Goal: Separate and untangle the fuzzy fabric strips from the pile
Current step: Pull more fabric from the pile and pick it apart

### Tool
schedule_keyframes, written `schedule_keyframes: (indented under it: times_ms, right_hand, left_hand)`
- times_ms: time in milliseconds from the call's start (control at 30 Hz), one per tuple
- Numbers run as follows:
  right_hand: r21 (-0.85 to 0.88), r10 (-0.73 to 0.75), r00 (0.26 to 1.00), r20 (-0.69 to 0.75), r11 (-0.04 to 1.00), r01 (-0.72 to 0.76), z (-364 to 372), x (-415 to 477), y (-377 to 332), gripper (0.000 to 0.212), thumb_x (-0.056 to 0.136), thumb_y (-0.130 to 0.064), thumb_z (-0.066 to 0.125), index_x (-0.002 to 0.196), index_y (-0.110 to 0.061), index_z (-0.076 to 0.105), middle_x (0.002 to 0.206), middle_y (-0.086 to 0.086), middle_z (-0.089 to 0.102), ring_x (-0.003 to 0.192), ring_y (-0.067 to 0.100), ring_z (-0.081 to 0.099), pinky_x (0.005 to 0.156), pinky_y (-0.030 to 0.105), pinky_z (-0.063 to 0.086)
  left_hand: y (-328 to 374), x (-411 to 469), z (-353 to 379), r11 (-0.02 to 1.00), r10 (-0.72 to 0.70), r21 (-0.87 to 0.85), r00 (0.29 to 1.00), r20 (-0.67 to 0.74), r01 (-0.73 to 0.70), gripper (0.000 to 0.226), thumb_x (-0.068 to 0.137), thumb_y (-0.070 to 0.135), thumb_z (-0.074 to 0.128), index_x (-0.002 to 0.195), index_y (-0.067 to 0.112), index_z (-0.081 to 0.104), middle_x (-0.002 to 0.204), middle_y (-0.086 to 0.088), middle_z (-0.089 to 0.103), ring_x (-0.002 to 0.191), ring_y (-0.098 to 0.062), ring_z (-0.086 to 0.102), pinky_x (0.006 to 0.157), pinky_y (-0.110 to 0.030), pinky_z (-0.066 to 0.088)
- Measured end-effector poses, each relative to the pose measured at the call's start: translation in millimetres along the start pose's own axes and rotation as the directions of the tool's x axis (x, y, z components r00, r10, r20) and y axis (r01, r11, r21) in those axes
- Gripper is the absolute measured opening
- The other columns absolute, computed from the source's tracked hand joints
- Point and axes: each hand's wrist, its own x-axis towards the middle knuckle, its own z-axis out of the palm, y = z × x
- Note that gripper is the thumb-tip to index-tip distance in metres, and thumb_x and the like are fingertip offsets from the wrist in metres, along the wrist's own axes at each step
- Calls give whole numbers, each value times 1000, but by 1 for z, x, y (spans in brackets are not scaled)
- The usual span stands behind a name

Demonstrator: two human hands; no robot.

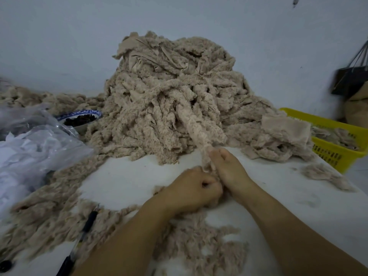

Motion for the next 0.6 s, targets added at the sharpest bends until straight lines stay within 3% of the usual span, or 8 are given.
schedule_keyframes:
  times_ms: [100,167,267,333,433,500,567,600]
  right_hand:
    - [-177,-207,977,-50,965,195,0,-5,-7,41,97,-45,55,68,-21,41,52,-13,47,47,-2,40,45,14,33]
    - [-259,-276,950,143,917,305,7,-13,-8,39,95,-44,59,69,-17,48,60,-1,54,54,3,46,51,25,39]
    - [-326,-279,868,411,844,426,23,-22,-4,45,92,-46,62,60,-27,37,55,-5,35,51,7,32,48,24,26]
    - [-312,-272,877,396,858,407,21,-22,-4,49,91,-53,59,56,-29,34,53,-9,31,49,6,29,48,22,24]
    - [-292,-290,942,170,898,329,12,-18,-5,48,93,-60,46,70,-18,47,63,-7,45,57,7,43,54,24,35]
    - [-158,-271,963,3,950,268,7,-12,-5,42,88,-63,47,95,-22,55,86,-18,59,73,-1,55,64,15,44]
    - [-12,-152,988,-1,988,152,4,-6,-6,43,86,-62,52,118,-32,50,105,-29,57,93,-9,57,76,14,47]
    - [41,-92,995,41,995,90,2,-2,-1,32,91,-56,54,115,-35,51,99,-32,60,91,-11,58,74,12,48]
  left_hand:
    - [-10,6,-14,960,-236,-232,904,-357,159,49,100,53,43,68,22,65,69,9,68,72,-4,63,67,-12,47]
    - [-17,9,-20,835,-375,-527,863,-340,155,41,96,62,44,84,34,72,84,11,75,85,-7,70,83,-25,54]
    - [-19,11,-24,650,-466,-747,849,-249,138,30,92,48,63,97,21,74,88,-2,77,81,-17,74,68,-31,58]
    - [-20,12,-27,594,-530,-795,803,-274,121,29,95,36,64,107,11,72,92,-10,77,81,-22,75,68,-33,59]
    - [-21,12,-26,680,-507,-723,789,-346,120,34,98,40,58,115,11,68,105,-13,75,98,-28,72,94,-47,55]
    - [-16,11,-20,803,-410,-580,833,-371,137,36,99,45,55,109,12,67,103,-12,74,98,-29,71,94,-52,54]
    - [-9,9,-13,888,-272,-447,903,-331,103,32,100,46,53,106,18,68,99,-2,76,95,-20,72,92,-44,56]
    - [-7,7,-10,922,-202,-378,935,-293,81,26,101,43,52,105,23,68,96,4,75,93,-14,71,88,-35,56]
